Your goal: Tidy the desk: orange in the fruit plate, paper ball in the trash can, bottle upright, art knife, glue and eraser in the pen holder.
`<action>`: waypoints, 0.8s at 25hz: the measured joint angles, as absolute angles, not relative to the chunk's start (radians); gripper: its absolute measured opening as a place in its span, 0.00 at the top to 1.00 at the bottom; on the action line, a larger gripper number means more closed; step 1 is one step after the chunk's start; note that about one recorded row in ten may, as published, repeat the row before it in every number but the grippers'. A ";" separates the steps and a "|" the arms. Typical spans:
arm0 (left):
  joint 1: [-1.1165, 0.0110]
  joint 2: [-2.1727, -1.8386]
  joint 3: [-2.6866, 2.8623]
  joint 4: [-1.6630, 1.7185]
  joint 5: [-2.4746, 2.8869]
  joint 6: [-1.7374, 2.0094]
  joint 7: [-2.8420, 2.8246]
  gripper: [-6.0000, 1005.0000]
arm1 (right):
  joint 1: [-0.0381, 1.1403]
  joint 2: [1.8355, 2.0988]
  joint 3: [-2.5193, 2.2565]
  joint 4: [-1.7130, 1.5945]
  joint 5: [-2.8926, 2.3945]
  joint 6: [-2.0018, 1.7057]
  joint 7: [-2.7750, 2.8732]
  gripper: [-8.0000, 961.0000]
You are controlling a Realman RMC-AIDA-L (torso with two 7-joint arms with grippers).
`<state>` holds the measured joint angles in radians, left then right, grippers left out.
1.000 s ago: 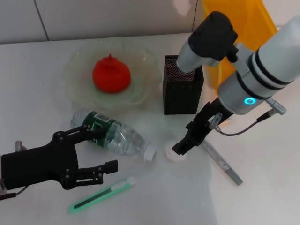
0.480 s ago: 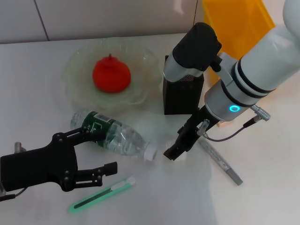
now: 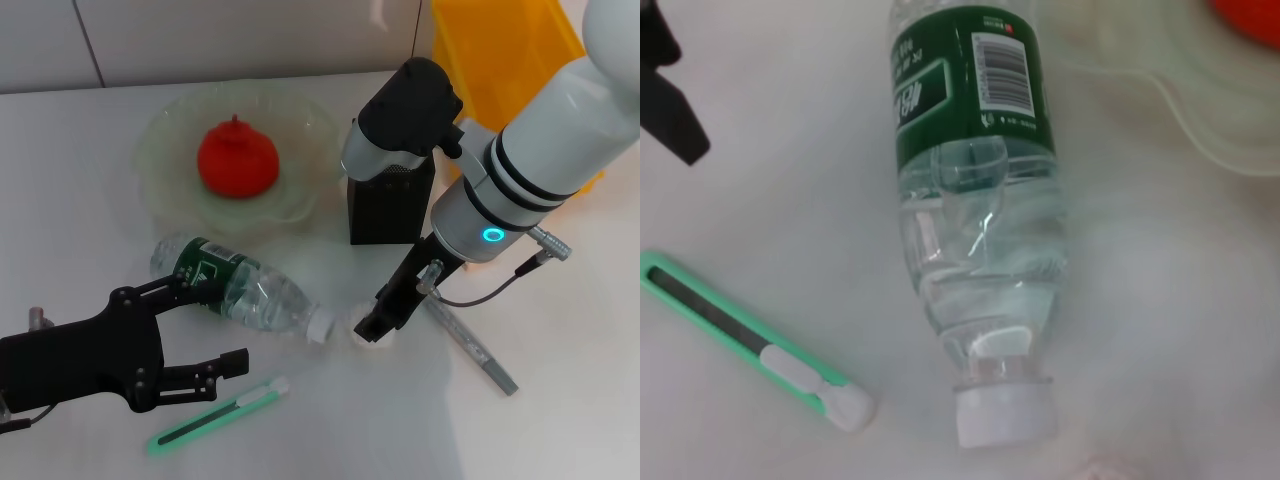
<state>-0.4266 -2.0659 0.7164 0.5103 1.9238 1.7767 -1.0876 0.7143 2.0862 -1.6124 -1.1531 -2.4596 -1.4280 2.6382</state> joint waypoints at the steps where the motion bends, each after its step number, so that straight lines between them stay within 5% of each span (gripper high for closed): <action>1: -0.426 -2.066 0.716 0.510 1.924 1.777 -1.088 0.13 | 0.716 2.086 -1.612 -1.149 -2.460 -1.428 2.638 0.37; 4: -0.427 -2.066 0.716 0.509 1.923 1.777 -1.088 0.13 | 0.719 2.085 -1.612 -1.141 -2.460 -1.428 2.638 0.38; 10: -0.430 -2.066 0.716 0.511 1.923 1.777 -1.091 0.13 | 0.716 2.085 -1.612 -1.143 -2.460 -1.426 2.634 0.65; 20: -0.426 -2.066 0.716 0.515 1.924 1.779 -1.094 0.13 | 0.665 2.080 -1.501 -1.335 -2.467 -1.537 2.634 0.75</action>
<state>-0.4262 -2.0663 0.7162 0.5151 1.9236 1.7789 -1.0935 0.6647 2.0804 -1.5015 -1.3349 -2.4674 -1.5369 2.6343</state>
